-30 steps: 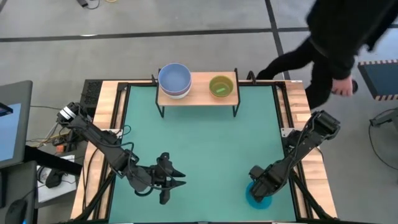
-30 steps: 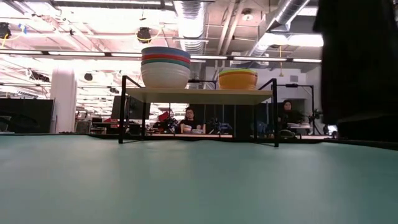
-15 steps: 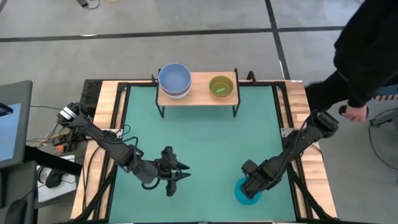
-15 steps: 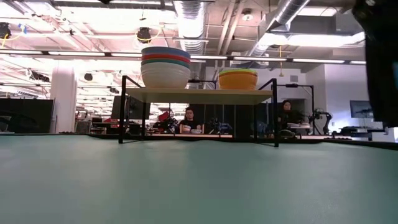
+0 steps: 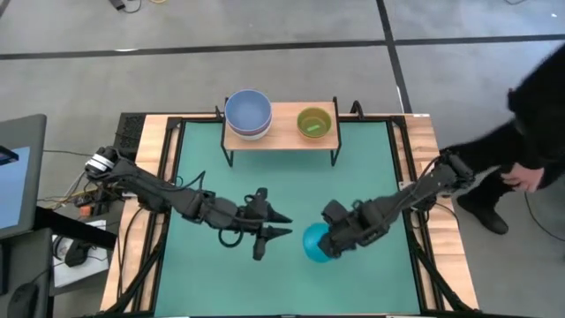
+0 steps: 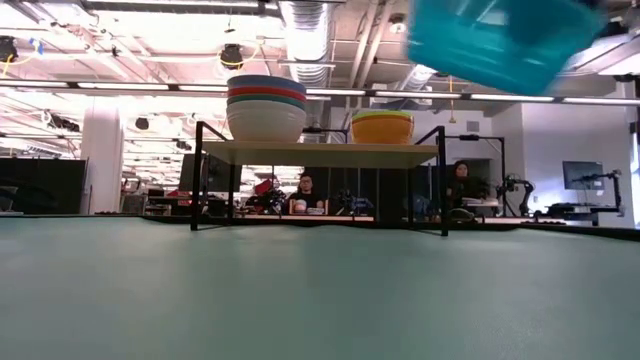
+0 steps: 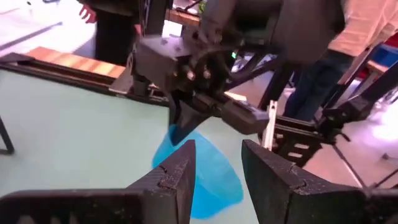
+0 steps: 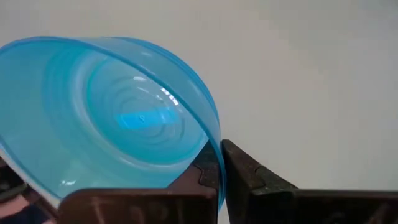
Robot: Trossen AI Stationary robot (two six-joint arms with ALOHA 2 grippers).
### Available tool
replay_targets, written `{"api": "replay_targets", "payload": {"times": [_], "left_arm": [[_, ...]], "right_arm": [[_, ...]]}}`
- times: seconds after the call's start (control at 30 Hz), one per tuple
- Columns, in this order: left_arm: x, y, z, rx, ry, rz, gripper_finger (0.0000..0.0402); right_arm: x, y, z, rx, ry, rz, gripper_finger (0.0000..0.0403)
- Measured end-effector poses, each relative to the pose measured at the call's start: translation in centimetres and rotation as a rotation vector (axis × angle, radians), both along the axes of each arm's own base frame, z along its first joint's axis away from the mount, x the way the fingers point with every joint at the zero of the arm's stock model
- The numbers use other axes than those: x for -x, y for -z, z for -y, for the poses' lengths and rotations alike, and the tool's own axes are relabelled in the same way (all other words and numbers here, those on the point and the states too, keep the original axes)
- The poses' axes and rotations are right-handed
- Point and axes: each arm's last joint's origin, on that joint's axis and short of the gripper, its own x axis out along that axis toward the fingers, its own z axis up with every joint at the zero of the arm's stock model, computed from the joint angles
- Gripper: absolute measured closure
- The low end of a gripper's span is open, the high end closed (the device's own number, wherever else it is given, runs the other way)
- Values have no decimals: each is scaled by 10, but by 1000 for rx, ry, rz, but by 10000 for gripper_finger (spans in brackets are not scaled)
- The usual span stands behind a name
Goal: Place and stack bowls onto a shelf
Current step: Stack the small blue bowl on the small light green bowl on the shelf
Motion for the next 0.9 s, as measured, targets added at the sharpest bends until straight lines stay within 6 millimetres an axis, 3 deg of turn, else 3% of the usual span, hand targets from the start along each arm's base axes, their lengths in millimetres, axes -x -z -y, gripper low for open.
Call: {"api": "replay_targets", "payload": {"times": [0.17, 0.33, 0.5, 0.73, 0.9], "left_arm": [[-20, -9, -14, -37, -28, 9, 288], [-43, -15, -29, -160, -102, -147, 288], [-60, -34, -48, -253, -190, -248, 288], [-63, -50, -69, -337, -334, -281, 288], [-64, -53, -74, -308, -236, -275, 288]], "right_arm": [[-14, -29, 26, 81, -70, 46, 373], [-21, -53, 49, 146, -152, 59, 377], [-18, -70, 67, 214, -210, 15, 370], [-16, -83, 80, 271, -300, -23, 375], [-16, -93, 85, 306, -342, -6, 371]]}}
